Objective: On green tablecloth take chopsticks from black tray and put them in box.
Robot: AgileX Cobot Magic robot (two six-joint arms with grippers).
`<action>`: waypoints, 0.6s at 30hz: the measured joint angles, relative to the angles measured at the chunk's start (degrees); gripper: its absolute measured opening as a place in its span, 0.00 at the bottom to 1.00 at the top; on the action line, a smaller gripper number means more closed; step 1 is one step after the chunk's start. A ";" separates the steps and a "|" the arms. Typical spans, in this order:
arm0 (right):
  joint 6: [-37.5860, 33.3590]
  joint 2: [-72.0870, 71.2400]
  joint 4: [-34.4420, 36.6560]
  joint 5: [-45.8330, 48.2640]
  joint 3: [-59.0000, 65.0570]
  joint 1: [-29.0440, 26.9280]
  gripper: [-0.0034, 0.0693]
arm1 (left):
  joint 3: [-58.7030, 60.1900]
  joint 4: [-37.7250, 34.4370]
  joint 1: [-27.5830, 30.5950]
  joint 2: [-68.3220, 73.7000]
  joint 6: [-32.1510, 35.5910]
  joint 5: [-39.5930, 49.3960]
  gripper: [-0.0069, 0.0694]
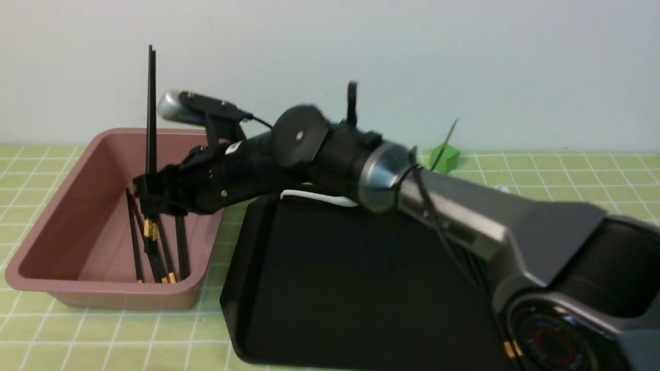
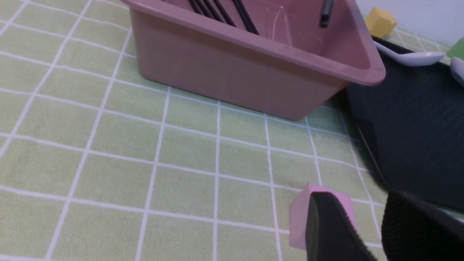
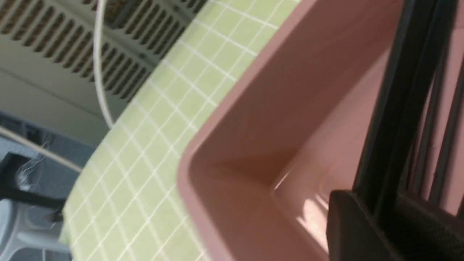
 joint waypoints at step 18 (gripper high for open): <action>11.11 -19.27 -27.69 33.60 -0.77 -4.29 0.03 | 0.00 0.00 0.00 0.00 0.00 0.00 0.40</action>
